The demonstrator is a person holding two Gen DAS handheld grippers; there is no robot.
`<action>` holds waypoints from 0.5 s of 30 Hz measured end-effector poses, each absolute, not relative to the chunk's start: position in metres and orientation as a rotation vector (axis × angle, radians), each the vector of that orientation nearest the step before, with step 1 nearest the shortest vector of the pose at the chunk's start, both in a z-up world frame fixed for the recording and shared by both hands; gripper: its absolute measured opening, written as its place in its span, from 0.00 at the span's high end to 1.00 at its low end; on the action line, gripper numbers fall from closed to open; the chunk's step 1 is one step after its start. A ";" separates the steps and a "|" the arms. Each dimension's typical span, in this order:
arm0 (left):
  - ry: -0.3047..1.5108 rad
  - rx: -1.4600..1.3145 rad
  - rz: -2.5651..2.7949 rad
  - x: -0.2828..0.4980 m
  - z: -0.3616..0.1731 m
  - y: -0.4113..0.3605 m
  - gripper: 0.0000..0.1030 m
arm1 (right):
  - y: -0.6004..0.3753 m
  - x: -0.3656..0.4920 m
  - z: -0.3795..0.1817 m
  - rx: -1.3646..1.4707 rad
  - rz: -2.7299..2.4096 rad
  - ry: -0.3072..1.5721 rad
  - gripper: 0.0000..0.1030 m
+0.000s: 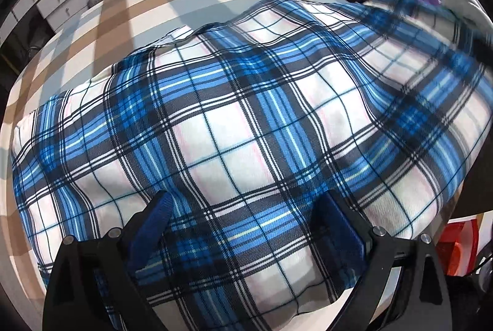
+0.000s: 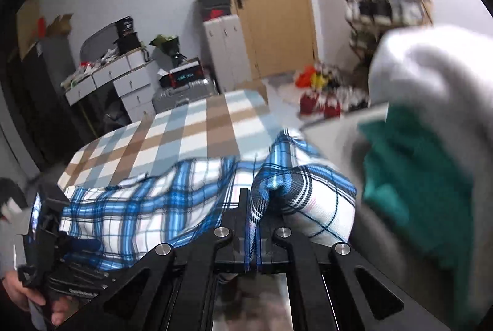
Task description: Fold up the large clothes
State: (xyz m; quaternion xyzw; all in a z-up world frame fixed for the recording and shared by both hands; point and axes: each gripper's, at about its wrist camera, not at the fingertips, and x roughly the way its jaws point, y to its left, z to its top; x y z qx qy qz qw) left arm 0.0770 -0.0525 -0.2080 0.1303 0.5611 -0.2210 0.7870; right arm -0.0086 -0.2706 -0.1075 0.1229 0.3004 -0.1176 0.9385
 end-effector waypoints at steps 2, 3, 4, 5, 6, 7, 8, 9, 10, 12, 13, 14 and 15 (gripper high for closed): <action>1.211 0.299 -0.515 0.073 -0.206 -0.063 0.09 | -0.269 -0.006 -0.093 0.203 -0.230 0.605 0.98; 1.214 0.306 -0.523 0.070 -0.206 -0.068 0.09 | -0.269 -0.004 -0.085 0.191 -0.217 0.596 0.98; 1.216 0.313 -0.518 0.069 -0.206 -0.072 0.09 | -0.269 -0.003 -0.080 0.186 -0.199 0.599 0.97; 1.217 0.317 -0.509 0.069 -0.207 -0.073 0.09 | -0.271 -0.001 -0.083 0.200 -0.195 0.634 0.97; 1.217 0.313 -0.507 0.068 -0.207 -0.073 0.09 | -0.277 0.002 -0.091 0.242 -0.197 0.682 0.97; 1.218 0.309 -0.512 0.068 -0.207 -0.072 0.09 | -0.282 0.001 -0.098 0.286 -0.197 0.695 0.96; 1.216 0.311 -0.522 0.067 -0.207 -0.071 0.09 | -0.288 0.000 -0.107 0.327 -0.193 0.706 0.96; 1.215 0.316 -0.532 0.067 -0.207 -0.071 0.09 | -0.290 0.001 -0.112 0.343 -0.185 0.721 0.95; 1.214 0.317 -0.538 0.068 -0.207 -0.070 0.09 | -0.295 0.005 -0.123 0.379 -0.179 0.765 0.94; 1.215 0.317 -0.545 0.066 -0.206 -0.068 0.09 | -0.302 0.010 -0.137 0.444 -0.200 0.841 0.90; 1.216 0.315 -0.546 0.065 -0.206 -0.066 0.09 | -0.310 0.010 -0.148 0.513 -0.214 0.879 0.88; 1.219 0.313 -0.547 0.063 -0.203 -0.063 0.09 | -0.314 0.008 -0.154 0.558 -0.222 0.882 0.86; 1.222 0.313 -0.548 0.061 -0.203 -0.064 0.09 | -0.317 0.006 -0.158 0.582 -0.240 0.890 0.73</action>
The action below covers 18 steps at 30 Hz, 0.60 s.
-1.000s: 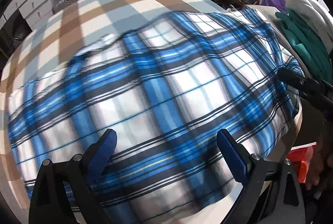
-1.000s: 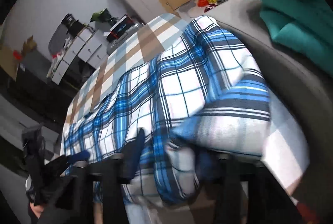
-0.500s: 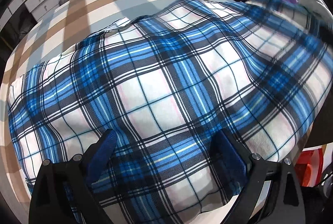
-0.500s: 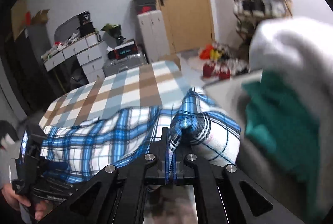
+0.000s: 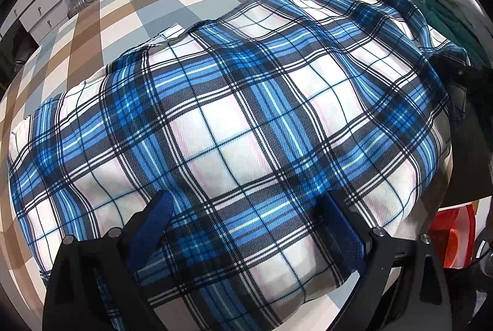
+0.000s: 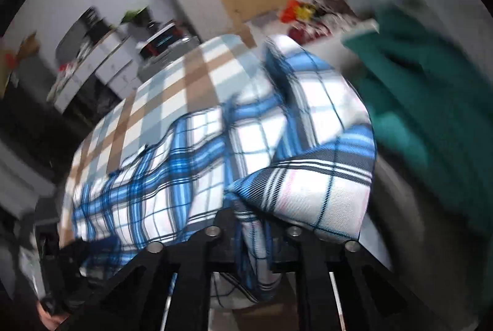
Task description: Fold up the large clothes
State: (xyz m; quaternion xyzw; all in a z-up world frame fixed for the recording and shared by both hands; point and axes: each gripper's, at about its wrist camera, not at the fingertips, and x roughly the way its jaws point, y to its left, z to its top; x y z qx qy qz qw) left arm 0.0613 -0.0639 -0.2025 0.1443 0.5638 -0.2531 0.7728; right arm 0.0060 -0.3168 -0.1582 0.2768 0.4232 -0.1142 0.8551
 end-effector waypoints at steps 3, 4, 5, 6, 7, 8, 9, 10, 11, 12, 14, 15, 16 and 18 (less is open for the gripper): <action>1.228 0.309 -0.552 0.060 -0.202 -0.061 0.09 | -0.321 0.004 -0.166 0.594 -0.296 0.924 0.53; 1.228 0.310 -0.552 0.059 -0.202 -0.062 0.09 | -0.323 0.003 -0.168 0.585 -0.325 0.935 0.52; 1.228 0.312 -0.553 0.061 -0.203 -0.062 0.09 | -0.325 0.003 -0.170 0.582 -0.346 0.946 0.52; 1.227 0.314 -0.554 0.058 -0.201 -0.059 0.09 | -0.328 0.001 -0.171 0.595 -0.357 0.940 0.52; 1.227 0.315 -0.555 0.059 -0.201 -0.060 0.09 | -0.331 0.001 -0.173 0.609 -0.366 0.932 0.52; 1.227 0.317 -0.556 0.062 -0.202 -0.059 0.09 | -0.334 0.001 -0.174 0.619 -0.372 0.922 0.52; 1.228 0.318 -0.558 0.063 -0.202 -0.061 0.09 | -0.336 0.001 -0.176 0.622 -0.371 0.907 0.52; 1.228 0.317 -0.559 0.063 -0.202 -0.060 0.09 | -0.337 0.002 -0.176 0.625 -0.368 0.896 0.55; 1.227 0.319 -0.559 0.064 -0.203 -0.061 0.09 | -0.337 0.002 -0.176 0.622 -0.353 0.880 0.62; 1.224 0.323 -0.559 0.064 -0.203 -0.061 0.09 | -0.335 0.004 -0.174 0.604 -0.335 0.861 0.77; 1.219 0.329 -0.557 0.063 -0.204 -0.064 0.09 | -0.330 0.003 -0.165 0.546 -0.323 0.818 0.85; 1.217 0.332 -0.557 0.063 -0.204 -0.064 0.09 | -0.327 0.001 -0.159 0.518 -0.303 0.790 0.90; 1.218 0.328 -0.558 0.063 -0.204 -0.065 0.09 | -0.324 0.001 -0.153 0.481 -0.296 0.773 0.91; 1.214 0.321 -0.557 0.063 -0.205 -0.067 0.09 | -0.316 -0.002 -0.139 0.395 -0.287 0.727 0.94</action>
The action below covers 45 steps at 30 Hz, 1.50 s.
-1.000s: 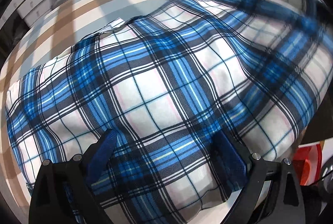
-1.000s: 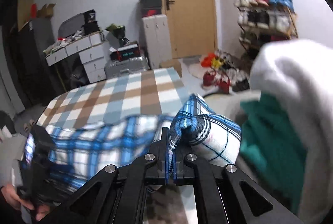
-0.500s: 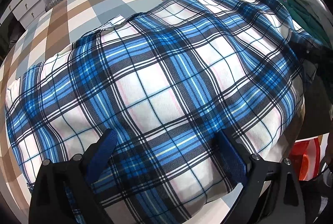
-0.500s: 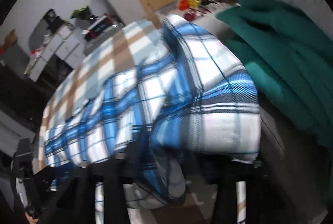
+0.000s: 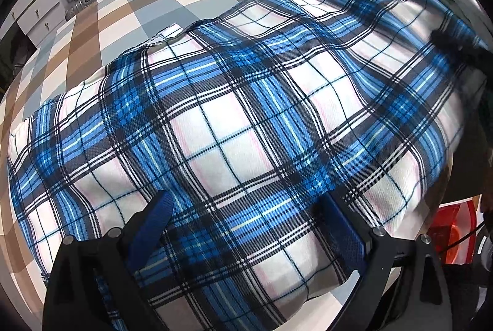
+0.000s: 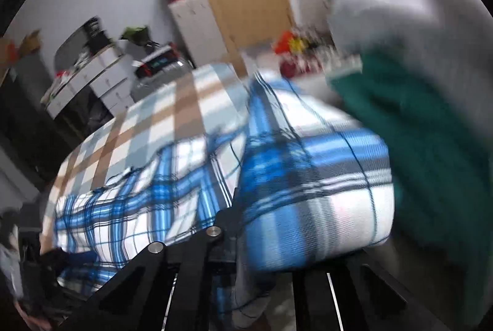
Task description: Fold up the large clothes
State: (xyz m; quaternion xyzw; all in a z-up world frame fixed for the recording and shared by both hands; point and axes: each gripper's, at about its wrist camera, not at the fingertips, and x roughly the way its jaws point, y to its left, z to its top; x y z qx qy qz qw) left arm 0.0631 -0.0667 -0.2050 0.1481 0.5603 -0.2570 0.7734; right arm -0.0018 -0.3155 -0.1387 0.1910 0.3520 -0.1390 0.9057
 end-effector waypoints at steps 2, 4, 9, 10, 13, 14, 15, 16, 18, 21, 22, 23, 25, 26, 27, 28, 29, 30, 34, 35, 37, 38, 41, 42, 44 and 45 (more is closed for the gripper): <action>1.200 0.319 -0.562 0.062 -0.205 -0.071 0.09 | -0.304 0.000 -0.122 0.304 -0.263 0.705 0.97; 1.185 0.303 -0.565 0.061 -0.205 -0.079 0.09 | -0.295 0.003 -0.109 0.239 -0.253 0.693 0.98; 1.132 0.288 -0.752 0.051 -0.205 -0.120 0.09 | -0.266 0.012 -0.057 0.056 -0.228 0.631 0.98; 1.146 0.256 -0.818 0.051 -0.203 -0.124 0.09 | -0.255 0.015 -0.048 -0.002 -0.215 0.626 0.98; 1.270 0.013 -0.955 0.067 -0.188 -0.097 0.30 | -0.214 0.021 -0.028 -0.141 -0.143 0.616 0.98; 1.280 -0.047 -0.951 0.076 -0.179 -0.079 0.31 | -0.199 0.021 -0.026 -0.164 -0.106 0.622 0.98; 1.260 -0.099 -0.932 0.083 -0.170 -0.057 0.31 | -0.183 0.020 -0.025 -0.186 -0.071 0.621 0.98; 1.220 -0.143 -0.899 0.091 -0.157 -0.024 0.31 | -0.165 0.021 -0.028 -0.209 -0.036 0.628 0.98; 1.182 -0.211 -0.869 0.102 -0.142 0.024 0.31 | -0.135 0.019 -0.036 -0.248 0.026 0.645 0.98; 1.130 -0.376 -0.784 0.113 -0.124 0.104 0.27 | -0.073 0.025 -0.064 -0.267 0.139 0.703 0.95; 1.107 -0.409 -0.752 0.114 -0.120 0.127 0.22 | -0.056 0.028 -0.076 -0.253 0.172 0.741 0.95; 1.076 -0.437 -0.711 0.115 -0.117 0.152 0.21 | -0.041 0.031 -0.091 -0.247 0.195 0.766 0.93; 1.061 -0.467 -0.639 0.115 -0.120 0.185 0.21 | -0.017 0.036 -0.123 -0.230 0.253 0.817 0.80; 1.064 -0.487 -0.628 0.115 -0.123 0.194 0.21 | -0.007 0.038 -0.139 -0.221 0.285 0.866 0.75; 1.070 -0.510 -0.624 0.114 -0.127 0.201 0.21 | -0.001 0.040 -0.154 -0.201 0.308 0.911 0.64; 1.077 -0.515 -0.617 0.111 -0.129 0.202 0.21 | 0.001 0.039 -0.164 -0.161 0.336 0.936 0.56; 1.083 -0.515 -0.616 0.107 -0.130 0.199 0.21 | -0.001 0.035 -0.167 -0.123 0.365 0.938 0.56; 1.087 -0.509 -0.631 0.107 -0.130 0.194 0.21 | -0.007 0.030 -0.167 -0.033 0.432 0.939 0.56; 1.073 -0.411 -0.703 0.107 -0.125 0.164 0.21 | -0.035 0.015 -0.147 0.234 0.612 0.915 0.35; 1.061 -0.372 -0.720 0.107 -0.122 0.154 0.21 | -0.046 0.007 -0.142 0.287 0.627 0.881 0.33; 1.042 -0.287 -0.762 0.105 -0.120 0.132 0.21 | -0.077 -0.010 -0.133 0.386 0.600 0.804 0.24; 1.040 -0.237 -0.779 0.101 -0.120 0.120 0.21 | -0.090 -0.015 -0.130 0.413 0.558 0.766 0.22; 1.104 -0.074 -0.807 0.095 -0.137 0.079 0.21 | -0.151 -0.031 -0.128 0.548 0.326 0.670 0.15; 1.130 -0.015 -0.805 0.093 -0.146 0.066 0.21 | -0.166 -0.033 -0.129 0.589 0.266 0.647 0.15; 1.178 0.117 -0.746 0.091 -0.161 0.049 0.21 | -0.184 -0.034 -0.128 0.615 0.201 0.624 0.15; 1.196 0.160 -0.716 0.090 -0.169 0.044 0.22 | -0.189 -0.031 -0.129 0.620 0.173 0.623 0.15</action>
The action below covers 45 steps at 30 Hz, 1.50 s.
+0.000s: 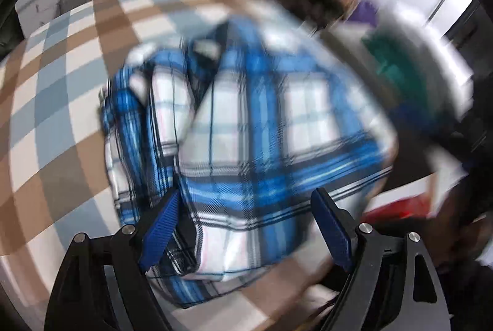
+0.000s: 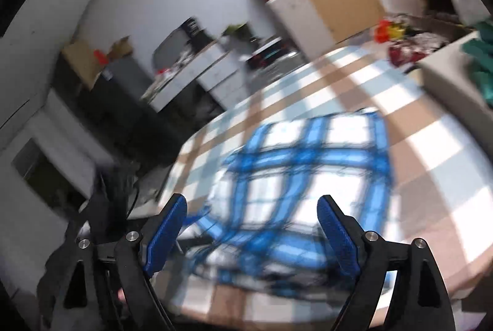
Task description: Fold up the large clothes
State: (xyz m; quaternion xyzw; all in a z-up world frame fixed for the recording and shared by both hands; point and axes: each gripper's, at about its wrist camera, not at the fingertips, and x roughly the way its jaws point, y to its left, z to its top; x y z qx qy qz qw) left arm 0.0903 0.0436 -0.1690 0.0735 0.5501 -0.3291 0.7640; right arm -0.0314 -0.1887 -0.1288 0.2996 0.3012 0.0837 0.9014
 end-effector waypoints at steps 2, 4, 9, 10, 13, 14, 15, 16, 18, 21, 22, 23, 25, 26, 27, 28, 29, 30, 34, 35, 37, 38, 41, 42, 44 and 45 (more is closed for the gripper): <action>1.212 0.201 -0.690 0.088 -0.176 0.042 0.63 | -0.193 -0.027 -0.131 0.650 0.162 0.638 0.13; 1.240 0.222 -0.636 0.088 -0.180 0.047 0.98 | -0.186 -0.017 -0.131 0.636 0.181 0.676 0.13; 1.168 0.204 -0.632 0.081 -0.170 0.061 1.00 | -0.171 0.034 -0.095 0.420 0.190 0.732 0.13; 1.152 0.195 -0.641 0.079 -0.166 0.063 1.00 | -0.174 0.042 -0.093 0.398 0.173 0.746 0.13; 1.109 0.176 -0.730 0.068 -0.158 0.064 1.00 | -0.167 0.108 -0.095 0.321 0.167 0.908 0.09; 1.088 0.173 -0.753 0.065 -0.156 0.065 1.00 | -0.163 0.129 -0.103 0.303 0.175 0.996 0.11; 1.063 0.179 -0.766 0.064 -0.153 0.065 1.00 | -0.161 0.147 -0.112 0.301 0.171 1.049 0.16; 1.032 0.189 -0.759 0.063 -0.151 0.065 1.00 | -0.159 0.159 -0.120 0.295 0.162 1.090 0.16; 1.018 0.197 -0.761 0.062 -0.153 0.054 1.00 | -0.146 0.187 -0.147 0.249 0.158 1.268 0.20; 1.073 0.171 -0.760 0.070 -0.162 0.050 0.92 | -0.133 0.199 -0.167 0.137 0.113 1.357 0.44; 1.114 0.164 -0.769 0.074 -0.169 0.047 0.81 | -0.130 0.199 -0.163 0.108 0.107 1.329 0.68; 1.134 0.166 -0.763 0.075 -0.173 0.048 0.71 | -0.129 0.198 -0.157 0.089 0.101 1.302 0.76; 1.157 0.187 -0.726 0.079 -0.182 0.046 0.70 | -0.130 0.197 -0.150 0.108 0.106 1.271 0.96; 1.184 0.193 -0.709 0.081 -0.186 0.045 0.71 | -0.130 0.198 -0.145 0.123 0.111 1.265 0.96; 1.215 0.193 -0.693 0.083 -0.189 0.046 0.77 | -0.130 0.196 -0.142 0.130 0.105 1.256 0.96; 1.238 0.175 -0.674 0.085 -0.190 0.049 0.99 | -0.129 0.194 -0.141 0.126 0.105 1.248 0.96; 1.257 0.143 -0.682 0.087 -0.190 0.052 1.00 | -0.127 0.191 -0.140 0.118 0.104 1.235 0.96; 1.252 0.108 -0.686 0.088 -0.187 0.056 1.00 | -0.125 0.189 -0.137 0.120 0.103 1.222 0.96; 1.174 -0.002 -0.703 0.083 -0.158 0.078 1.00 | -0.133 0.199 -0.121 0.205 0.079 1.151 0.97; 1.149 -0.019 -0.714 0.080 -0.150 0.083 1.00 | -0.136 0.200 -0.118 0.237 0.079 1.143 0.97; 1.087 -0.056 -0.747 0.072 -0.132 0.099 1.00 | -0.145 0.200 -0.107 0.341 0.090 1.114 0.99; 1.073 -0.074 -0.762 0.067 -0.125 0.107 1.00 | -0.145 0.201 -0.105 0.362 0.098 1.109 1.00; 1.083 -0.078 -0.741 0.061 -0.126 0.114 1.00 | -0.128 0.201 -0.097 0.402 0.159 1.088 1.00; 1.097 -0.055 -0.729 0.058 -0.131 0.114 1.00 | -0.116 0.203 -0.098 0.398 0.194 1.098 1.00; 1.149 0.014 -0.696 0.054 -0.147 0.106 1.00 | -0.101 0.204 -0.108 0.418 0.228 1.125 1.00; 1.177 0.039 -0.679 0.059 -0.154 0.106 1.00 | -0.099 0.202 -0.111 0.450 0.247 1.123 0.99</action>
